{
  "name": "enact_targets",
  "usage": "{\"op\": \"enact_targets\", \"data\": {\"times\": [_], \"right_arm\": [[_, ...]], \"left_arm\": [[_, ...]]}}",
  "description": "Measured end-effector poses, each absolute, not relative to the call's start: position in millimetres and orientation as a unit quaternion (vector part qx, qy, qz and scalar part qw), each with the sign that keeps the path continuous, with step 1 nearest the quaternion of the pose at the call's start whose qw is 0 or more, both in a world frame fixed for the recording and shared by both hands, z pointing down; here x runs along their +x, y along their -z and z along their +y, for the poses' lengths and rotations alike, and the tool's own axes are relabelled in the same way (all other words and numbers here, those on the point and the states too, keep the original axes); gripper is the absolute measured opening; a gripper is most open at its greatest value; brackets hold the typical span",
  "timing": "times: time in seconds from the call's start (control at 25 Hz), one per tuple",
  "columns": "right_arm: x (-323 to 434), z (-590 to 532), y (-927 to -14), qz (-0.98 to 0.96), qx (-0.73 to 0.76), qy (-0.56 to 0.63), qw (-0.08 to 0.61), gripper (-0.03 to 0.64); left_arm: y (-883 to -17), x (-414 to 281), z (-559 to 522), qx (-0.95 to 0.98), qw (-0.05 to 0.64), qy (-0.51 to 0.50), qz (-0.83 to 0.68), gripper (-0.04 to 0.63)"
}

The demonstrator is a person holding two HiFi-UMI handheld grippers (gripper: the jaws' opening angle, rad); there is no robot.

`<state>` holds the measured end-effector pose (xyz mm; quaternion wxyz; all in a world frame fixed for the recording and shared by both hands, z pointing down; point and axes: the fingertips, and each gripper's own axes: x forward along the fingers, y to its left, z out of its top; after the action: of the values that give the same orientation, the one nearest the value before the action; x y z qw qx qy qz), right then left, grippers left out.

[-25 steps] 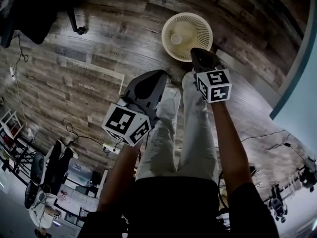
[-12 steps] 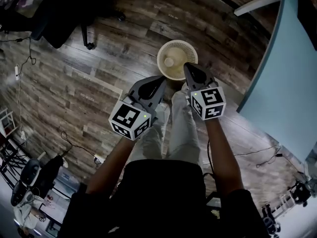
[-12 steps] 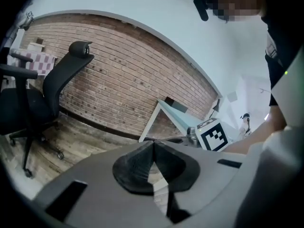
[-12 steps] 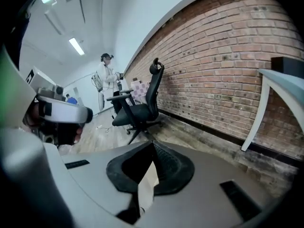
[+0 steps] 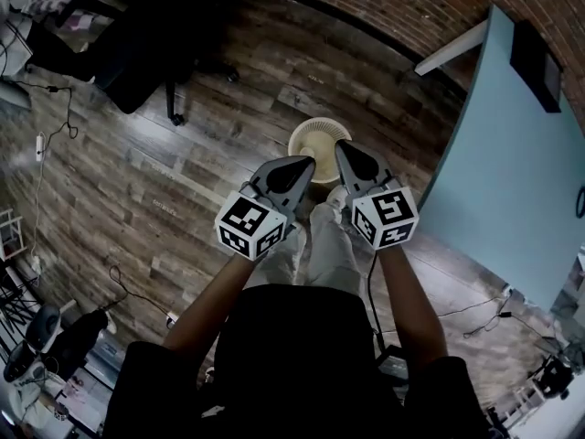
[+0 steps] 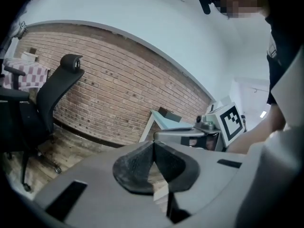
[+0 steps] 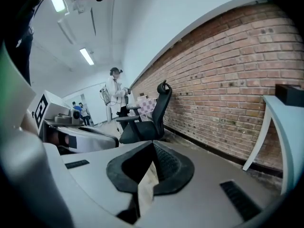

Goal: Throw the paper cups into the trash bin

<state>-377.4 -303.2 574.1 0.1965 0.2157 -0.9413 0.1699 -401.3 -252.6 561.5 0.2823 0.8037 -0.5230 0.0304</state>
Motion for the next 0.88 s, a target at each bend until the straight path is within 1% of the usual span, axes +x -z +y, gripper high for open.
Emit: {"op": "enact_targets", "data": {"times": [0.28,0.52,0.68,0.88], "right_arm": [[-387.8,-287.1,-511.4,-0.950,0.212,-0.141,0.178,0.006],[-400.0,-280.8,-464.5,-0.960,0.209,-0.112,0.152,0.006],[-412.6,-266.7,-438.5,-0.966,0.202,-0.101,0.126,0.006],[-418.9,-248.7,-422.1,-0.969,0.200,-0.096,0.111,0.006]], "left_arm": [[-513.0,-419.7,-243.2,0.804,0.249,-0.019,-0.539,0.003],[-475.4,-435.8,-240.1,0.799,0.218,0.013,-0.559,0.003],[-459.1,-452.9,-231.7,0.791,0.209,0.038,-0.574,0.003],[-443.6,-455.4,-217.5,0.797,0.196,0.045,-0.569,0.003]]}}
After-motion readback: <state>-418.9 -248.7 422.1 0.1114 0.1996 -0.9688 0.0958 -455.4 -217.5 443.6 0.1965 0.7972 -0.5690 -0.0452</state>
